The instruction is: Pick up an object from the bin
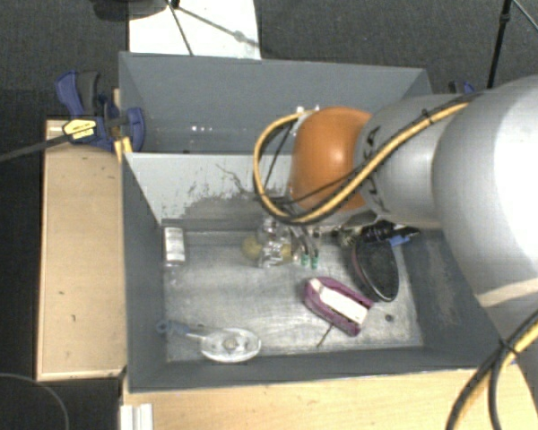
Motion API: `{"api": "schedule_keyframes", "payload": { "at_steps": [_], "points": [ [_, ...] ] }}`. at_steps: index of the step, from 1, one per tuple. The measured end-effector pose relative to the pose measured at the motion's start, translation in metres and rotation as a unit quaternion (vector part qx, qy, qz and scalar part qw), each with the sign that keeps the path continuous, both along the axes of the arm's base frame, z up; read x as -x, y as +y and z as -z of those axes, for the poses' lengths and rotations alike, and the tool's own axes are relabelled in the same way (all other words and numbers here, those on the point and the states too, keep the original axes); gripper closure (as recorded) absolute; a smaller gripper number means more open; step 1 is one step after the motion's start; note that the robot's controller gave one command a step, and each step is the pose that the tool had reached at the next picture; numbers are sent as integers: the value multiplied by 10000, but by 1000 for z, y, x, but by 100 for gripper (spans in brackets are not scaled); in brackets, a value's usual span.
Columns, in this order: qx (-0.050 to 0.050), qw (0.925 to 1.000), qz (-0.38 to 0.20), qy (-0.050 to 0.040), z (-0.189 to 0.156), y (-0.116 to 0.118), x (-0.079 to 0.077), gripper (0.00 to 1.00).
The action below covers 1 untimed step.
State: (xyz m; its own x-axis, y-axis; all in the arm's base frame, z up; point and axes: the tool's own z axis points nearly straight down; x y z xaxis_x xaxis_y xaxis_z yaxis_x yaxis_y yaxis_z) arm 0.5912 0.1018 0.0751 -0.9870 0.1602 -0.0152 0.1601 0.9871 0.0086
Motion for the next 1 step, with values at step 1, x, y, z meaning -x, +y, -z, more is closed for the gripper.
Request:
{"api": "schedule_keyframes", "payload": {
  "at_steps": [1],
  "points": [
    [31,9991,-418,26,-143,-18,7,100]
  ]
}}
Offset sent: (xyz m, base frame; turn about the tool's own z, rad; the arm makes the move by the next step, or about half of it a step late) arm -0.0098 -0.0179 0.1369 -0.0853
